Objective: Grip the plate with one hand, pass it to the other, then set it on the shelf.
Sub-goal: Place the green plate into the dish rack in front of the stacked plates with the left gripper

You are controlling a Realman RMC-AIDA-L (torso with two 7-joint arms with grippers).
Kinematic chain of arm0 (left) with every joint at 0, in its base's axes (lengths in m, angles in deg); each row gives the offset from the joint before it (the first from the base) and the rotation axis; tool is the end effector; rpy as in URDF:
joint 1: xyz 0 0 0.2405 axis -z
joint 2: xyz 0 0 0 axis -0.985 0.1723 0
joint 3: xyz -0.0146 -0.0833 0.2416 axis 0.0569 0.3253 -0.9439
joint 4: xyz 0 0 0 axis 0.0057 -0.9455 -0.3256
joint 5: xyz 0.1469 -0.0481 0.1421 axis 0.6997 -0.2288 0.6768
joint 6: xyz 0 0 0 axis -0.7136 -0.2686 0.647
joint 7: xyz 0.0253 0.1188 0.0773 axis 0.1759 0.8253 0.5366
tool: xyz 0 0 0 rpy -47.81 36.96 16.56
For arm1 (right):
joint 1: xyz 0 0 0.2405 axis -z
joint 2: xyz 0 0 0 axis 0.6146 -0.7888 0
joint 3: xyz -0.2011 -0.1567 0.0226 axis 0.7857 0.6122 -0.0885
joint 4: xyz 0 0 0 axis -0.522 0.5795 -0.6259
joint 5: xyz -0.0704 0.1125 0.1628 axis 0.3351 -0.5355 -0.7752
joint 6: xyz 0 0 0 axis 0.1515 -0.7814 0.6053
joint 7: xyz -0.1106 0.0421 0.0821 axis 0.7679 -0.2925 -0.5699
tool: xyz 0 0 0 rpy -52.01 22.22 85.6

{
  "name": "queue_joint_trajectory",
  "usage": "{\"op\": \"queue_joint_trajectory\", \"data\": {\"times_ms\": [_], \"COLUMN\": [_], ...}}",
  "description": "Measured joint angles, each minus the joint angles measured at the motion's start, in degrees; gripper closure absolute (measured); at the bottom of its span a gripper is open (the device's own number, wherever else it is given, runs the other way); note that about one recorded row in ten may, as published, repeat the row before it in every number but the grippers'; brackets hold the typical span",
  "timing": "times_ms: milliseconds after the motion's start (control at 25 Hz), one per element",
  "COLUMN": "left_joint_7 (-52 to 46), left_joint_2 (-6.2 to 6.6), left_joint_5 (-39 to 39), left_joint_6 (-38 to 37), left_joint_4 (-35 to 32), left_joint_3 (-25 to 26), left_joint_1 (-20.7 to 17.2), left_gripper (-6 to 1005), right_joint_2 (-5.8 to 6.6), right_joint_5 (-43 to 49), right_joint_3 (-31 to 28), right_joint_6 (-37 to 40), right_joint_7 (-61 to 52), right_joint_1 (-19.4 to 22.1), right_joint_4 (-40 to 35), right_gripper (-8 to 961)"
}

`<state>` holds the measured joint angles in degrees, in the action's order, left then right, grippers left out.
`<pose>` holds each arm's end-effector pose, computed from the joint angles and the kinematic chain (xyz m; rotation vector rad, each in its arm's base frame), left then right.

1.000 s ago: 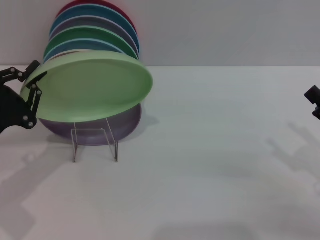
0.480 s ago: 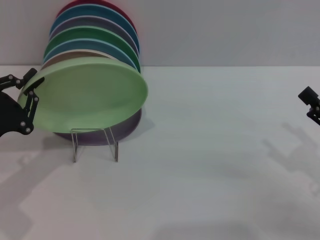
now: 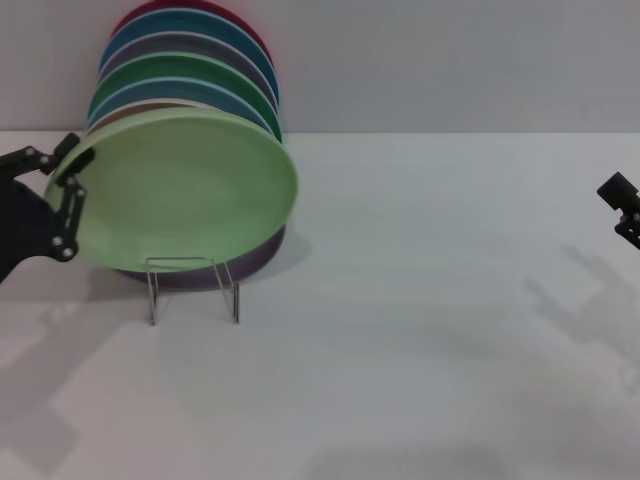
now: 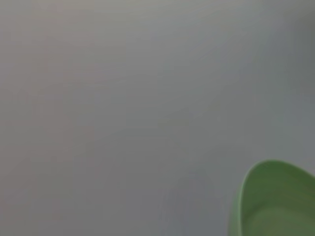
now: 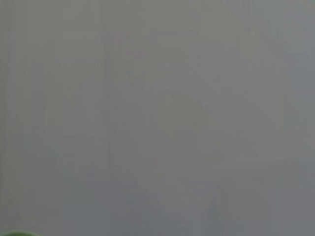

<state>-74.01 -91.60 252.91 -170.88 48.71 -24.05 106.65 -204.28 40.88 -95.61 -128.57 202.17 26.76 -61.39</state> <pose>-0.2931 0.3006 0.0376 -1.8091 0.4685 -0.6808 0.3052 0.2572 0.0536 -1.9490 0.2938 1.1925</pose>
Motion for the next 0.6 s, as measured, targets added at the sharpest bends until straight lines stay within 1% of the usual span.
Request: {"op": "queue_joint_trajectory", "data": {"times_ms": [280, 400, 480, 600], "left_joint_7": [6.8, 8.1, 8.3, 9.1], "left_joint_2": [-2.69, -3.23, -3.33, -3.73], "left_joint_5": [0.3, 0.3, 0.3, 0.0], "left_joint_6": [2.1, 2.3, 1.6, -1.0], "left_joint_4": [-0.1, -0.1, 0.4, 1.7], "left_joint_3": [0.3, 0.3, 0.4, 1.2], "left_joint_1": [0.0, -0.1, -0.6, -2.4], "left_gripper": [848, 827, 814, 794], "right_joint_2": [0.07, 0.08, 0.09, 0.09], "right_joint_5": [-0.1, -0.1, -0.1, -0.1], "right_joint_3": [0.0, 0.0, 0.0, -0.2], "right_joint_6": [-1.3, -1.5, -1.6, -1.6], "right_joint_7": [-0.2, -0.2, -0.2, 0.2], "right_joint_1": [0.4, 0.5, 0.5, 0.6], "right_joint_4": [0.5, 0.5, 0.6, 0.6], "right_gripper": [144, 144, 144, 144]}}
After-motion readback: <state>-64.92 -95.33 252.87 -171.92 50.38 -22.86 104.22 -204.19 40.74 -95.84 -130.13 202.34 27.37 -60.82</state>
